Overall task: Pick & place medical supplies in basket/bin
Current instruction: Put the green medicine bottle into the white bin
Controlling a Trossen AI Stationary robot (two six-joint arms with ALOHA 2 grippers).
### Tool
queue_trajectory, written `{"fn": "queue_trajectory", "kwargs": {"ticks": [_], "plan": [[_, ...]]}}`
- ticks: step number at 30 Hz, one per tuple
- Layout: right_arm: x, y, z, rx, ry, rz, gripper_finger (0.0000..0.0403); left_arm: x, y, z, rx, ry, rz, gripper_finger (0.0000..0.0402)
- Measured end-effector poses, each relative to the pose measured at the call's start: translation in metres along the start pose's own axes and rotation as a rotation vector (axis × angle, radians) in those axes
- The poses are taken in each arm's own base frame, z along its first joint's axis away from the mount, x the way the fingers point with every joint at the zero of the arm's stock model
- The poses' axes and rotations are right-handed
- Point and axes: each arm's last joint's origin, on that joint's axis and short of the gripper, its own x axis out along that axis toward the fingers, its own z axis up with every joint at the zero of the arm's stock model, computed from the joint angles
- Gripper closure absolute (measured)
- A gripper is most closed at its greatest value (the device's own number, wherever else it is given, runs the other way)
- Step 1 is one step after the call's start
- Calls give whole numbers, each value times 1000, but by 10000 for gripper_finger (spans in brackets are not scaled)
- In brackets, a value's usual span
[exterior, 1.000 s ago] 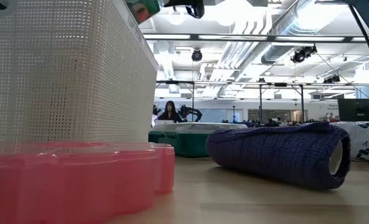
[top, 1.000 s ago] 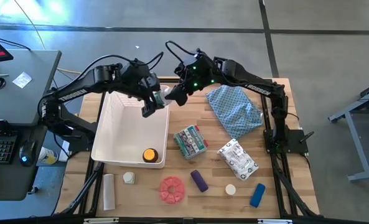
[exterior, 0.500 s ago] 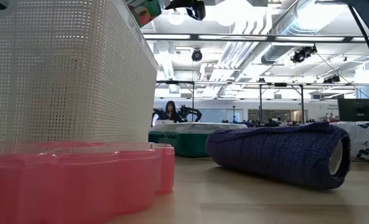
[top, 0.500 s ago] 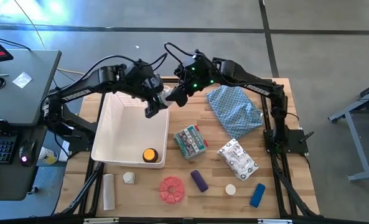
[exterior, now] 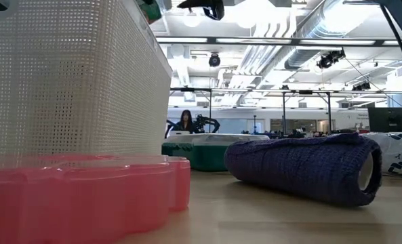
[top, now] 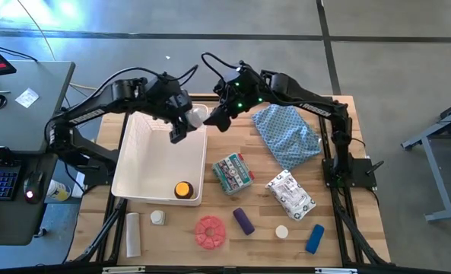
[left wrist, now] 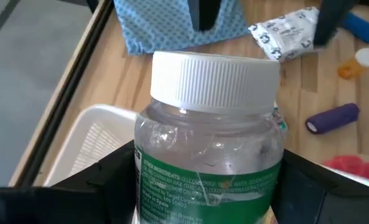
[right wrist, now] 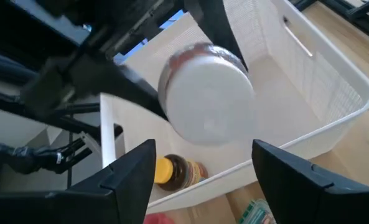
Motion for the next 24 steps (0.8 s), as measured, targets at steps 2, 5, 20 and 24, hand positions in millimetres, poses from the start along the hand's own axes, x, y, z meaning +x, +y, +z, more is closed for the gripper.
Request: {"fn": "queue_trajectory", "kwargs": {"ticks": [2, 5, 20, 24], "plan": [[-2, 1, 0, -7, -1, -5, 148, -7, 0, -5, -24, -29, 19, 90], [-9, 2, 0, -19, -16, -24, 147, -16, 1, -18, -91, -119, 65, 90], [-18, 1, 2, -30, -62, -95, 147, 22, 5, -118, -432, -464, 136, 79], [-19, -1, 3, -28, -66, -99, 147, 42, 6, -132, -435, -401, 151, 79]]}}
